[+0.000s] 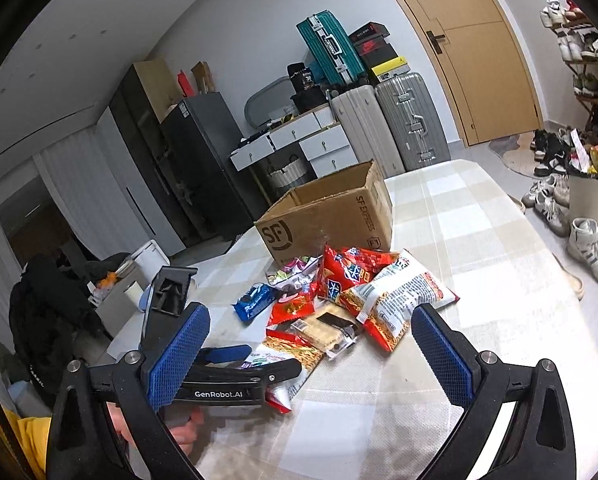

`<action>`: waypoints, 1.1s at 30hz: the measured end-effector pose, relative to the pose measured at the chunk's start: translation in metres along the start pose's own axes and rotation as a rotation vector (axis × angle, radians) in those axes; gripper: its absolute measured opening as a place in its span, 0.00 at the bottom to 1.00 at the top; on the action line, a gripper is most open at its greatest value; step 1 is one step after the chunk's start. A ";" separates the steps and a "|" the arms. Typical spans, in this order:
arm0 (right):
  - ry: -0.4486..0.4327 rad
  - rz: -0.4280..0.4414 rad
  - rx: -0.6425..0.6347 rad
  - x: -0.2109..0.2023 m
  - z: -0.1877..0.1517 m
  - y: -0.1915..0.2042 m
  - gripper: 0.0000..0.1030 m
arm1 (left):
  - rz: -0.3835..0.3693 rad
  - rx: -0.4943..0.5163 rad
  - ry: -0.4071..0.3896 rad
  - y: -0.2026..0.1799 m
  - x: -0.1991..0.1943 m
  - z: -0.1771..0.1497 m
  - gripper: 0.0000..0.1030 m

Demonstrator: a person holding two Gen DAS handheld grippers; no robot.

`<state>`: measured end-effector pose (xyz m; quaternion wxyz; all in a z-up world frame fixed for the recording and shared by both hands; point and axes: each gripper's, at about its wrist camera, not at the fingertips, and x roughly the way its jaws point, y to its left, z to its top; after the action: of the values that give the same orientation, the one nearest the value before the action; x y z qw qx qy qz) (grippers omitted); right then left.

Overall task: Organize snacks
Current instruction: 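Grasp the red-topped noodle snack bag with the left gripper while the right grasps a white chip bag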

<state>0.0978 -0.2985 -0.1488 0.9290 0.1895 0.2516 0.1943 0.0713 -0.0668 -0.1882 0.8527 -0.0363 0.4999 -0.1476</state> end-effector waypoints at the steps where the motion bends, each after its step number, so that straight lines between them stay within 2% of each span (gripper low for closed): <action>1: 0.002 0.000 0.003 -0.002 0.000 -0.001 1.00 | -0.010 -0.007 0.006 0.001 0.003 0.000 0.94; 4: 0.010 0.000 0.014 0.000 -0.002 -0.003 0.99 | -0.017 0.007 0.005 -0.002 0.014 0.002 0.89; 6: 0.019 -0.003 0.021 0.002 -0.003 -0.005 0.99 | -0.037 0.024 -0.004 -0.004 0.017 0.003 0.75; 7: 0.025 -0.008 0.023 0.003 -0.003 -0.005 0.99 | -0.047 0.034 -0.005 -0.006 0.018 0.004 0.56; 8: 0.035 -0.017 0.027 0.006 -0.004 -0.006 0.99 | -0.055 0.044 -0.004 -0.008 0.019 0.004 0.51; 16: 0.094 -0.043 0.069 0.019 -0.008 -0.014 0.99 | -0.064 0.096 -0.022 -0.016 0.025 0.005 0.46; 19: 0.147 -0.035 0.096 0.027 -0.011 -0.017 0.99 | -0.064 0.099 -0.029 -0.016 0.025 0.006 0.46; 23: 0.168 -0.051 0.104 0.033 -0.010 -0.019 0.99 | -0.077 0.086 -0.045 -0.012 0.022 0.005 0.46; 29: 0.186 -0.113 0.070 0.040 0.003 -0.021 0.99 | -0.092 0.057 -0.054 0.014 -0.004 -0.019 0.46; 33: 0.216 -0.143 0.129 0.054 0.014 -0.036 0.99 | -0.104 0.034 -0.062 0.023 -0.007 -0.020 0.46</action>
<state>0.1586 -0.3083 -0.1749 0.8938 0.2082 0.3751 0.1303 0.0555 -0.0413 -0.1972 0.8593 -0.0523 0.4682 -0.1990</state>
